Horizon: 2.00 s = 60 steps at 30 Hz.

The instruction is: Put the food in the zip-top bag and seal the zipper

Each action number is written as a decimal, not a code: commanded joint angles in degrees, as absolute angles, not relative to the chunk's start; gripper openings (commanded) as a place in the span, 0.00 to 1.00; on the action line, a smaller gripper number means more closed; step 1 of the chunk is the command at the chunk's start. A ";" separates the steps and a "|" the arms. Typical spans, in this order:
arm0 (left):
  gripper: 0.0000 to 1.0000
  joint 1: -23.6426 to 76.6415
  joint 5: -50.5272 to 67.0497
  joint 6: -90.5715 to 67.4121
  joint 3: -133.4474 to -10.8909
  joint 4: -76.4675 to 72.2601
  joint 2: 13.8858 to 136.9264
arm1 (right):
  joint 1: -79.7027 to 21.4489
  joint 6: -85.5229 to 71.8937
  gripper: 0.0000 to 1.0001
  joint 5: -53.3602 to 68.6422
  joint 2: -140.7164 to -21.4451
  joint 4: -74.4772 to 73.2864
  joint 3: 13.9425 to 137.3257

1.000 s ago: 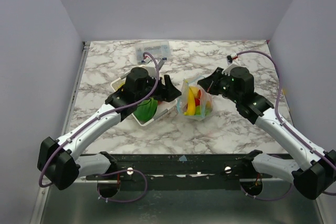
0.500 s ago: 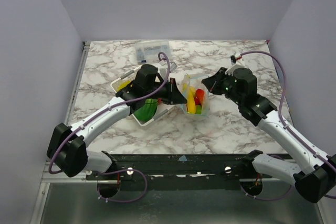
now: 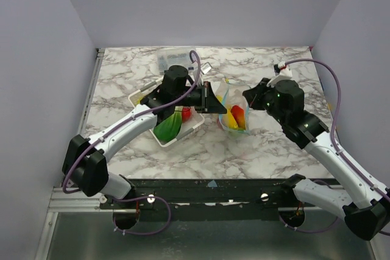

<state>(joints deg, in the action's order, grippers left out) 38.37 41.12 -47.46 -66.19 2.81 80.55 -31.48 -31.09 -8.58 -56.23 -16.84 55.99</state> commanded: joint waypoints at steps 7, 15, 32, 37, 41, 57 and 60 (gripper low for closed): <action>0.07 37.91 42.00 -44.98 -70.56 8.48 85.43 | -31.32 -28.45 0.01 -15.21 -56.67 -18.65 55.46; 0.51 35.26 41.30 -39.67 -69.72 11.28 82.53 | -31.38 -28.63 0.01 -14.66 -56.27 -18.02 55.44; 0.79 15.21 0.62 -29.16 -68.08 33.89 74.34 | -31.37 -28.54 0.01 -14.11 -56.22 -17.27 54.75; 0.76 14.41 -3.89 -20.40 -77.67 45.82 85.08 | -31.37 -27.96 0.01 -14.04 -55.08 -17.34 54.44; 0.76 14.28 -11.09 -15.49 -74.99 40.11 87.73 | -31.33 -28.00 0.01 -13.77 -53.91 -16.80 54.05; 0.75 14.15 -18.67 2.22 -84.07 38.29 108.01 | -31.35 -27.36 0.01 -11.39 -52.81 -15.41 54.10; 0.74 14.15 -18.87 2.29 -84.78 38.13 109.54 | -31.33 -27.34 0.01 -11.56 -53.12 -15.03 53.74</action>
